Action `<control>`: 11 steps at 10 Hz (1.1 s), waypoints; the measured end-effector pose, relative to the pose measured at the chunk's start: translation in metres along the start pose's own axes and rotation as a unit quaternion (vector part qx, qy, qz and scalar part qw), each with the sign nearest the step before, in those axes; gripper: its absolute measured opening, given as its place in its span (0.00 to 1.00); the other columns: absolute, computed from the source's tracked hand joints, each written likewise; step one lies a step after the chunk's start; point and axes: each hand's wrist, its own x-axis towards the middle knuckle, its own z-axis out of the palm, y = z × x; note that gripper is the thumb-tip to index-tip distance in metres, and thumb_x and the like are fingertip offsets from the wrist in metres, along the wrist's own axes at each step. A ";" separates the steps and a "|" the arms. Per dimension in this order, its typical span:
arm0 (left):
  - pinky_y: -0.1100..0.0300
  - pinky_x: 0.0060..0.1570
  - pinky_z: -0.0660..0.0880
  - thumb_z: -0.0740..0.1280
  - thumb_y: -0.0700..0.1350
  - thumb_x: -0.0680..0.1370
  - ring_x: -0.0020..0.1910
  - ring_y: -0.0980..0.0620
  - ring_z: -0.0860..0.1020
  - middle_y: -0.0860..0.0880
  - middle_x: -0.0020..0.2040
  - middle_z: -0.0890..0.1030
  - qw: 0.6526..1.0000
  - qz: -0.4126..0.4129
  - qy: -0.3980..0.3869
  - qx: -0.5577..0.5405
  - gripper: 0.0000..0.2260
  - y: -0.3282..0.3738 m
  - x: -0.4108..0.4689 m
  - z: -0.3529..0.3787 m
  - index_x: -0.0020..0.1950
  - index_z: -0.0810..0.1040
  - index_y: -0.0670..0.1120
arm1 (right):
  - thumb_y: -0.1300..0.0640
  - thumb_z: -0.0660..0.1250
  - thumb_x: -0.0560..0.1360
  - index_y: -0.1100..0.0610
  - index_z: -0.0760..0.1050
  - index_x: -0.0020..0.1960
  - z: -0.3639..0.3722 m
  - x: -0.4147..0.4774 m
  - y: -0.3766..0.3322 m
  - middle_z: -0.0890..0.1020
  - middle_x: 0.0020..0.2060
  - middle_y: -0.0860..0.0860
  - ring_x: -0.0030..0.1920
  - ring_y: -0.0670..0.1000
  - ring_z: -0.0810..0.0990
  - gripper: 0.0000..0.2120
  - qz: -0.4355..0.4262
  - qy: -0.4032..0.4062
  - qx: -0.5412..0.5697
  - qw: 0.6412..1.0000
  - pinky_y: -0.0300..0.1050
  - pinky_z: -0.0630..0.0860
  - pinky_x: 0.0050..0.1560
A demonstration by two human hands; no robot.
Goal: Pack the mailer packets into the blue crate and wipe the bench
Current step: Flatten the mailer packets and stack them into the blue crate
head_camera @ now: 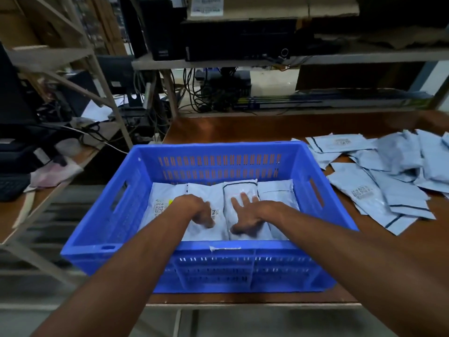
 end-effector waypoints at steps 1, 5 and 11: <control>0.46 0.73 0.59 0.58 0.62 0.80 0.77 0.40 0.59 0.43 0.80 0.55 0.999 0.004 0.047 -0.018 0.34 0.000 -0.004 -0.006 0.81 0.50 0.48 | 0.35 0.61 0.76 0.50 0.38 0.80 -0.010 -0.011 0.002 0.40 0.79 0.55 0.78 0.65 0.46 0.45 -0.016 0.019 0.006 1.000 0.64 0.52 0.75; 0.45 0.65 0.71 0.62 0.58 0.76 0.66 0.39 0.72 0.41 0.69 0.73 0.881 0.204 0.382 -0.192 0.27 0.210 -0.034 -0.142 0.72 0.70 0.47 | 0.50 0.60 0.72 0.51 0.81 0.54 -0.045 -0.133 0.241 0.84 0.53 0.55 0.54 0.60 0.81 0.16 0.054 0.492 0.193 0.847 0.55 0.79 0.55; 0.38 0.75 0.43 0.48 0.67 0.80 0.79 0.46 0.38 0.55 0.81 0.40 0.956 0.165 0.205 -0.132 0.35 0.466 0.100 -0.119 0.81 0.38 0.54 | 0.42 0.47 0.82 0.44 0.50 0.80 0.149 -0.065 0.463 0.47 0.80 0.51 0.79 0.55 0.47 0.26 0.140 0.298 0.123 0.936 0.57 0.48 0.77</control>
